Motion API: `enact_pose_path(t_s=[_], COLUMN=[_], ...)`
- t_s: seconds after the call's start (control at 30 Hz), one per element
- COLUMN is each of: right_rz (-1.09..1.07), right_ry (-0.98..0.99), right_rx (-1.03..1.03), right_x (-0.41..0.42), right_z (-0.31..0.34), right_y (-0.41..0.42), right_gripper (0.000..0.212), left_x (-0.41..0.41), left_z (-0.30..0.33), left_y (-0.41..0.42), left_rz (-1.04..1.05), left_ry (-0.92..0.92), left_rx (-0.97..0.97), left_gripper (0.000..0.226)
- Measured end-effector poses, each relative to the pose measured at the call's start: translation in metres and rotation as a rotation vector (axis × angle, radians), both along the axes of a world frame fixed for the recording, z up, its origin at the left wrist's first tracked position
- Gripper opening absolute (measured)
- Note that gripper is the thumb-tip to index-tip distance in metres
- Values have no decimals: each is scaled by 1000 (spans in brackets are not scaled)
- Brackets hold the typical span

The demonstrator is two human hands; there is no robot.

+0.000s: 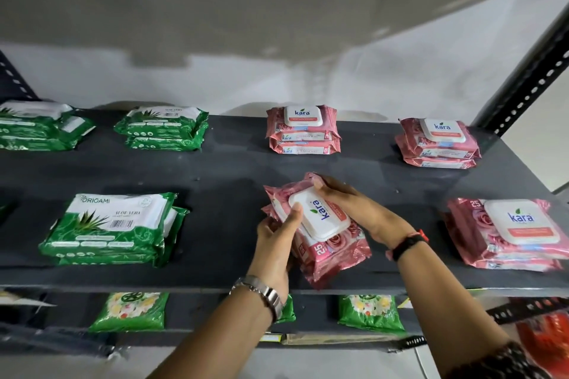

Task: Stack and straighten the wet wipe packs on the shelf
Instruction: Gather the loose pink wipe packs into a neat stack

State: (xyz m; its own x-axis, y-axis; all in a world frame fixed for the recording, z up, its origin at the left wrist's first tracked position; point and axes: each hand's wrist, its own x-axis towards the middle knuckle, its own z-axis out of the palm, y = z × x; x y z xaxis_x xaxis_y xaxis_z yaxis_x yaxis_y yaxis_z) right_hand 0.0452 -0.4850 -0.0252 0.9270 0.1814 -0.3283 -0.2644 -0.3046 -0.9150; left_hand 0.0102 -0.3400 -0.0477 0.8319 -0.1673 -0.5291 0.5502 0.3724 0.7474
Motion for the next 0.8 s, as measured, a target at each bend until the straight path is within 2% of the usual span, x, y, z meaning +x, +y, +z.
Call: enact_pose_path(t_s=[0.1,0.17,0.23,0.33,0.43,0.6,0.7,0.8], right_rz=[-111,-326,-529,-675,-600,-269,-281,-430], right_ry=[-41,-81,-86,-153,-270,-130,-131,-202], right_rx=[87,188,222,81,61,-39,-80,-102], right_x=[-4,-12,-19,-17,-4,6,3,-8], right_z=[-8,-17,-29,-32,-20,-15,-17,-22], right_y=[6,16,26,28,10,-8,-11,-6], right_gripper=[41,43,54,69,66,30,30,30], left_x=[18,33,47,53,44,32,37,47], left_z=[6,13,19,21,22,9,8,13], left_y=[7,12,17,26,35,42,42,42], left_rz=[-122,-245,-308,-374,-500,-566,-590,-501], left_ry=[-74,-154,-231,-326,-347,-206,-120,-102], left_rx=[41,131,297,460,416,495,414,319], left_gripper=[41,24,26,47,64,50,39,25])
